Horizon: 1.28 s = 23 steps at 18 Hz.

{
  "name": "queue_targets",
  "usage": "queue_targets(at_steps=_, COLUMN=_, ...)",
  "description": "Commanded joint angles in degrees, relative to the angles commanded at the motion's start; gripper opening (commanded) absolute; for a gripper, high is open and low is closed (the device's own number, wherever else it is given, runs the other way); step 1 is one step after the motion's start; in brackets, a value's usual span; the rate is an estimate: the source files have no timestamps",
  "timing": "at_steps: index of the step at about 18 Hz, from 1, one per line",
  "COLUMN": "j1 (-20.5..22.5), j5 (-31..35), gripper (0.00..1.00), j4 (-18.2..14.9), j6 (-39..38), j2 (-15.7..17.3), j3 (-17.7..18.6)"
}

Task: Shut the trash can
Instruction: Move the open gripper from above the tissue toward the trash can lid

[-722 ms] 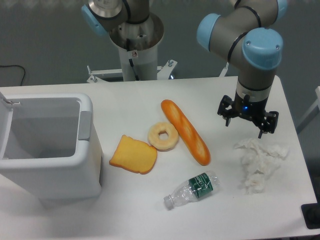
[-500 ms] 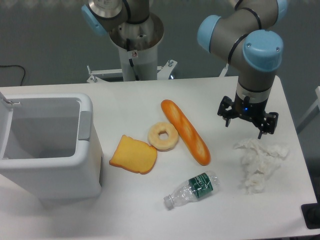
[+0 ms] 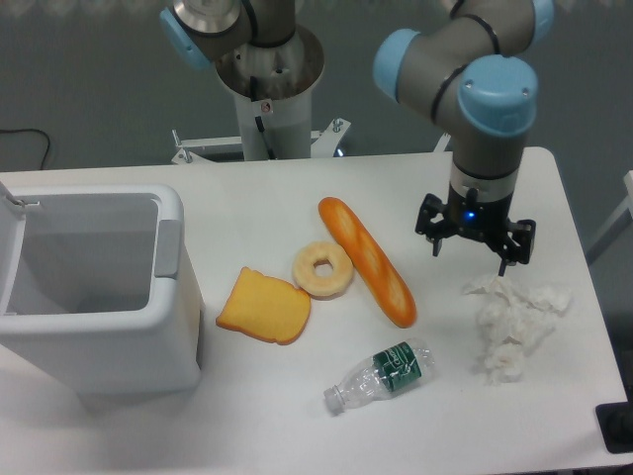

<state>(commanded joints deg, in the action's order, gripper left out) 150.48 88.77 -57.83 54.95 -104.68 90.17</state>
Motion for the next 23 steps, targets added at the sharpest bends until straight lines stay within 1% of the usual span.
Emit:
queue_targets(at_steps=1, j1=-1.4, j5=-0.09, gripper=1.0, j4=-0.09, j6=-1.58, j2=0.53, j3=0.09)
queue_targets(at_steps=3, j1=-2.29, j5=-0.09, gripper=1.0, j4=-0.26, j6=-5.71, j2=2.98, j3=1.4)
queue_targets(at_steps=7, j1=-8.17, j5=0.0, gripper=1.0, j4=-0.53, j6=-11.34, j2=10.62, j3=5.35)
queue_targets(at_steps=8, j1=-9.93, j5=-0.17, gripper=1.0, j4=-0.53, j6=-13.88, j2=12.56, j3=5.97)
queue_targets(at_steps=10, j1=-12.83, j5=-1.31, gripper=1.0, j4=-0.53, j6=-19.59, j2=14.94, j3=5.89)
queue_targets(at_steps=12, j1=-14.42, j5=-2.72, gripper=1.0, j4=-0.53, j6=-23.99, j2=16.17, j3=4.93)
queue_targets(at_steps=14, j1=-16.35, j5=-3.95, gripper=1.0, j4=-0.44, j6=-27.69, j2=17.58, j3=4.75)
queue_targets(at_steps=19, j1=-23.38, j5=-3.96, gripper=1.0, j4=-0.35, j6=-34.72, j2=20.48, j3=4.75)
queue_targets(at_steps=23, j1=-29.18, j5=-3.69, gripper=1.0, j4=-0.26, j6=-40.26, j2=20.49, j3=3.43)
